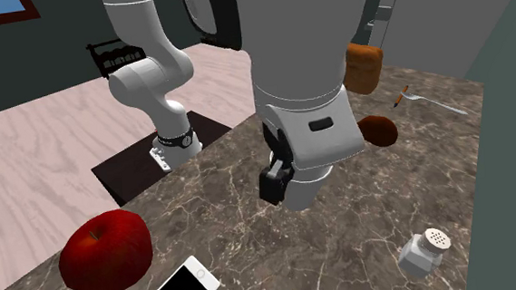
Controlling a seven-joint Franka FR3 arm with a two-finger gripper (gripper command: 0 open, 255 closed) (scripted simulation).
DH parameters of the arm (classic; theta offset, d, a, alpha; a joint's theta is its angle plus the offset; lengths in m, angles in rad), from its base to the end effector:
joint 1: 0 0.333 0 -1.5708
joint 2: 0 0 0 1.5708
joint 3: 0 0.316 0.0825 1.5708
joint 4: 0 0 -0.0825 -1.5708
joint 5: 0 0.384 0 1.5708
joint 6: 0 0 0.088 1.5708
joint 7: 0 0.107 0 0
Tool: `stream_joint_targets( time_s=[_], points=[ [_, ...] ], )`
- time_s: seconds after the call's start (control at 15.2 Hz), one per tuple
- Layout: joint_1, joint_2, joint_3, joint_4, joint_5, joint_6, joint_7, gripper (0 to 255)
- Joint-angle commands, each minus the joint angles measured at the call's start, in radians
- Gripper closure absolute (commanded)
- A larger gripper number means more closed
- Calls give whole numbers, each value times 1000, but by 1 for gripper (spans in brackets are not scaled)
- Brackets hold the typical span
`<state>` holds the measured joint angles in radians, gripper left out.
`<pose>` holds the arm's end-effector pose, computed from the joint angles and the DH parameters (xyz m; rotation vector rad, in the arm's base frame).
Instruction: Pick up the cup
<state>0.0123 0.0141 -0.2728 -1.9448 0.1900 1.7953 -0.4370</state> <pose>0.5294 -0.1240 0.4606 -2.9110 -0.1729 0.1348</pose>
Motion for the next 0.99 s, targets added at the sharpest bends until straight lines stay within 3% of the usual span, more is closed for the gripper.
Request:
stream_joint_targets(
  time_s=[0.0, 0.46, 0.53, 0.92],
  points=[
    [-2, 12, -1, -12, 7, 21, -10, 0],
    [-2, 29, -1, -53, 15, 79, -24, 0],
    [-1, 29, -1, -54, 15, 79, -23, 255],
    [-1, 29, -1, -53, 16, 79, -23, 255]
  ],
)
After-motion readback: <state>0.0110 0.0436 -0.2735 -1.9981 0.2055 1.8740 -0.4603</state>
